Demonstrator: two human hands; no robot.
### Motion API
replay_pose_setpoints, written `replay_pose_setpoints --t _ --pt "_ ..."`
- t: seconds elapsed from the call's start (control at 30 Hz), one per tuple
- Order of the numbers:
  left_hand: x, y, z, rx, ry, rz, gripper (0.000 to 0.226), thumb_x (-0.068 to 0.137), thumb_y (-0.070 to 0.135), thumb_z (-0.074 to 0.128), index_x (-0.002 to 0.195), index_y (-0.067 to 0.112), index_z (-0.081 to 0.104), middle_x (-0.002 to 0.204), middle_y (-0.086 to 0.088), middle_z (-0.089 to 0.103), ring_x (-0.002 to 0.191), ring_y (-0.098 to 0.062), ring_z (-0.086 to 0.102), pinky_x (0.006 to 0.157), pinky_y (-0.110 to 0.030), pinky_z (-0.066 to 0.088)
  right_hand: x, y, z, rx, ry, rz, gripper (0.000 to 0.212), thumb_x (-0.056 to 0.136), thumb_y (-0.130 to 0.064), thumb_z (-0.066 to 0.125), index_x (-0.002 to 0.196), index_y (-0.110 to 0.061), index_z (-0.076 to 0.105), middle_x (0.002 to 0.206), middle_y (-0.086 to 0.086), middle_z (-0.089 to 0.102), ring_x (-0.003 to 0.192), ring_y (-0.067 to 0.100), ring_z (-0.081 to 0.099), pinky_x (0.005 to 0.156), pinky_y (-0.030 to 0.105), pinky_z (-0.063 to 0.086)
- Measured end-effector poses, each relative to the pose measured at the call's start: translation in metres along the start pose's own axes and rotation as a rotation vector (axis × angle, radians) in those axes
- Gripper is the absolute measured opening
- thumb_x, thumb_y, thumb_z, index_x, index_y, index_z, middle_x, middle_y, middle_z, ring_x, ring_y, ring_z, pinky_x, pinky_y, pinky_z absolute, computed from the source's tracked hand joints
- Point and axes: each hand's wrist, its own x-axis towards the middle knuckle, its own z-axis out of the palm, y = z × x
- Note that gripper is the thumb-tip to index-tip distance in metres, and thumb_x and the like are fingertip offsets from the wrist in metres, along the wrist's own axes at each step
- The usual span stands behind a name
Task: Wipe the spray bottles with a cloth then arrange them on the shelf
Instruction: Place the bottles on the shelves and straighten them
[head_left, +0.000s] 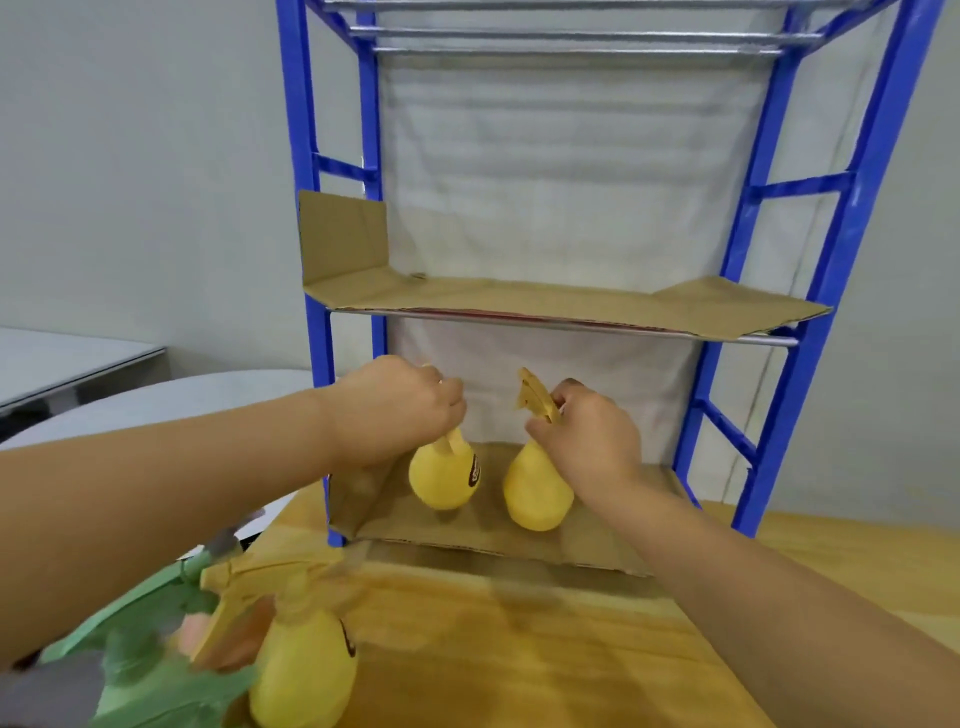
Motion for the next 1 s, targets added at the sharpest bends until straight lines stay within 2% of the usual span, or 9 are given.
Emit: replay_pose_setpoints --t 0.1,0.2,0.27,0.4,0.5,0.6,0.7,0.83,1.0 --pt "0.010 -0.003 0.022 0.040 0.032 0.049 0.032 0.045 0.000 0.079 0.074 0.009 0.068 0.066 -0.006 0.061 0.042 -0.021 0.050 0.035 -0.019 0.021 0.017 0.004 0.014 0.002 -0.022 0.005 0.021 0.078 -0.036 0.063 0.082 -0.019 0.050 0.071 -0.001 0.053 0.072 0.025 0.055 0.052 0.026 0.029" --pt "0.019 -0.010 0.036 0.042 0.080 0.084 0.032 0.050 0.005 0.081 0.080 0.010 0.070 0.070 -0.005 0.065 0.044 -0.020 0.053 0.033 -0.019 0.027 0.030 0.009 0.025 0.003 -0.008 0.017 0.026 0.079 -0.040 0.063 0.088 -0.017 0.054 0.077 0.000 0.054 0.079 0.024 0.056 0.058 0.026 0.032" --pt "0.024 -0.014 0.044 0.028 0.065 0.107 0.036 0.049 0.008 0.083 0.083 0.010 0.071 0.072 -0.005 0.066 0.045 -0.021 0.054 0.033 -0.019 0.031 0.035 0.012 0.032 0.022 -0.006 0.036 0.027 0.079 -0.041 0.063 0.090 -0.017 0.056 0.082 0.002 0.060 0.082 0.025 0.058 0.060 0.026 0.033" --pt "0.031 -0.020 0.057 0.015 -0.025 0.057 0.044 0.047 0.007 0.084 0.089 0.011 0.071 0.075 -0.005 0.068 0.045 -0.021 0.054 0.036 -0.019 0.027 0.039 0.017 0.045 0.041 -0.024 0.026 0.029 0.080 -0.042 0.063 0.092 -0.017 0.056 0.088 0.004 0.065 0.086 0.026 0.060 0.061 0.027 0.035" --pt "0.034 -0.020 0.062 -0.014 -0.147 -0.057 0.042 0.075 0.003 0.066 0.115 0.011 0.057 0.098 -0.006 0.061 0.068 -0.023 0.058 0.047 -0.026 0.035 0.041 0.018 0.049 0.049 -0.025 0.012 0.030 0.082 -0.043 0.062 0.095 -0.017 0.056 0.089 0.004 0.065 0.085 0.025 0.060 0.061 0.027 0.036" --pt "0.038 -0.018 0.061 -0.013 -0.273 -0.111 0.037 0.087 0.002 0.050 0.123 0.009 0.047 0.107 -0.009 0.053 0.077 -0.023 0.051 0.057 -0.030 0.039 0.042 0.018 0.050 0.055 -0.040 0.018 0.031 0.081 -0.044 0.061 0.097 -0.018 0.056 0.089 0.003 0.065 0.085 0.025 0.060 0.062 0.027 0.037" --pt "0.039 -0.019 0.061 -0.039 -0.334 -0.173 0.033 0.087 0.003 0.051 0.120 0.011 0.049 0.105 -0.008 0.050 0.072 -0.021 0.043 0.058 -0.030 0.039 0.039 0.019 0.049 0.059 -0.045 0.017 0.029 0.080 -0.040 0.062 0.097 -0.017 0.057 0.090 0.003 0.064 0.084 0.025 0.059 0.061 0.027 0.036" --pt "0.037 -0.023 0.063 -0.044 -0.336 -0.210 0.032 0.085 0.002 0.055 0.114 0.013 0.051 0.091 -0.004 0.041 0.071 -0.020 0.043 0.056 -0.029 0.042 0.032 0.020 0.048 0.033 -0.026 -0.001 0.031 0.079 -0.038 0.063 0.101 -0.017 0.056 0.088 0.002 0.064 0.083 0.026 0.060 0.060 0.027 0.039" --pt "0.041 -0.023 0.062 -0.088 -0.328 -0.262 0.033 0.083 0.002 0.058 0.113 0.015 0.051 0.087 -0.002 0.033 0.073 -0.019 0.043 0.055 -0.028 0.036 0.025 0.022 0.047 0.019 -0.018 0.004 0.049 0.080 -0.037 0.062 0.123 -0.019 0.045 0.091 0.002 0.067 0.086 0.028 0.063 0.066 0.032 0.049"
